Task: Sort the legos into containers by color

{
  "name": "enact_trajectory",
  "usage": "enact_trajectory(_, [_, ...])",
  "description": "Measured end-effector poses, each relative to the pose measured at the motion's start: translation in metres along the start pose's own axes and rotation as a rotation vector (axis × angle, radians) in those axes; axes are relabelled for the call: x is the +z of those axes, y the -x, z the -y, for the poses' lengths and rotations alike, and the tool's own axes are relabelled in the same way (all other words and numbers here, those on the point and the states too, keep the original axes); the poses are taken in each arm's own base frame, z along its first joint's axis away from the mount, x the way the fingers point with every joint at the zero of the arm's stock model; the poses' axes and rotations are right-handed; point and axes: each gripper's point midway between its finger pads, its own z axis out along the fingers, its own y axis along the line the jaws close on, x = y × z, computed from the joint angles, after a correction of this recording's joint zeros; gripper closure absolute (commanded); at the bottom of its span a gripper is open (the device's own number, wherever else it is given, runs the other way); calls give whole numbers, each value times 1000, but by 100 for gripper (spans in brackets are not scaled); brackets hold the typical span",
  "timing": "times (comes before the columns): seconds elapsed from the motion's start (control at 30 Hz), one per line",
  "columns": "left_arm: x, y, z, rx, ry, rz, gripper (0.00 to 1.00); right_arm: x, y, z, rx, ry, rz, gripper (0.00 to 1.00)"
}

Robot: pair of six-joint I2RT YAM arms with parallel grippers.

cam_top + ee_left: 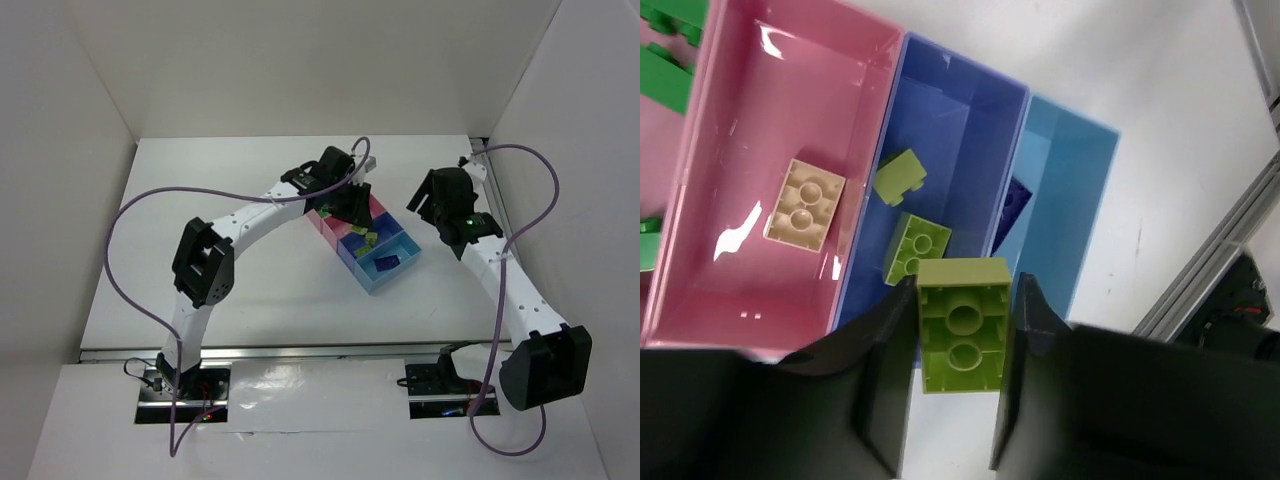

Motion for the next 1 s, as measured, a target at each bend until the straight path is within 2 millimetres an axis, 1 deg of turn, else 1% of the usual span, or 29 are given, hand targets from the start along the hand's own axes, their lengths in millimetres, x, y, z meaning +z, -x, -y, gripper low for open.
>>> enact_trajectory(0.03, [5,-4,-2,-4,-2,-14,37,0,2,2,3,-7,6,23])
enact_trajectory(0.13, [15,-16,-8,-17,2,-56,21,0,5,8,11,-23,14,23])
enact_trajectory(0.17, [17,-18,-10,-20,6,-64,20,0,5,9,12,-25,15,23])
enact_trajectory(0.23, [17,-22,-13,-23,22,-77,24,1,4,10,16,-30,11,23])
enact_trajectory(0.27, [16,-21,-16,-24,42,-73,30,1,3,10,16,-28,8,23])
enact_trajectory(0.33, [12,-18,-26,-31,103,-55,35,1,2,8,19,-18,0,23])
enact_trajectory(0.4, [5,-14,-39,-44,166,-31,37,1,1,7,19,-9,-6,23])
enact_trajectory(0.47, [-12,-11,-63,-94,252,3,36,1,0,6,18,-3,-10,23])
enact_trajectory(0.5, [-25,-11,-79,-128,305,23,36,1,-1,6,17,-1,-14,23])
enact_trajectory(0.53, [-38,-10,-95,-172,354,47,32,1,-2,6,16,0,-17,23])
enact_trajectory(0.57, [-52,-12,-113,-229,401,69,32,1,-3,5,16,2,-19,23])
enact_trajectory(0.63, [-78,-14,-150,-357,483,116,28,2,-3,5,16,4,-22,23])
enact_trajectory(0.67, [-87,-16,-168,-415,517,133,23,2,-4,5,14,5,-24,23])
enact_trajectory(0.7, [-95,-18,-187,-476,551,148,22,2,-5,4,12,8,-28,23])
enact_trajectory(0.73, [-100,-20,-204,-524,579,157,22,3,-6,3,11,12,-32,23])
enact_trajectory(0.77, [-101,-21,-217,-567,601,165,19,4,-7,2,11,18,-37,23])
enact_trajectory(0.8, [-98,-25,-229,-598,621,159,19,4,-7,0,11,26,-41,23])
enact_trajectory(0.83, [-93,-27,-238,-621,636,147,19,4,-8,-1,10,31,-45,23])
enact_trajectory(0.9, [-74,-29,-249,-649,651,124,18,5,-10,-2,10,41,-50,23])
enact_trajectory(1.0, [-48,-30,-258,-669,682,80,18,5,-11,-2,4,45,-56,23])
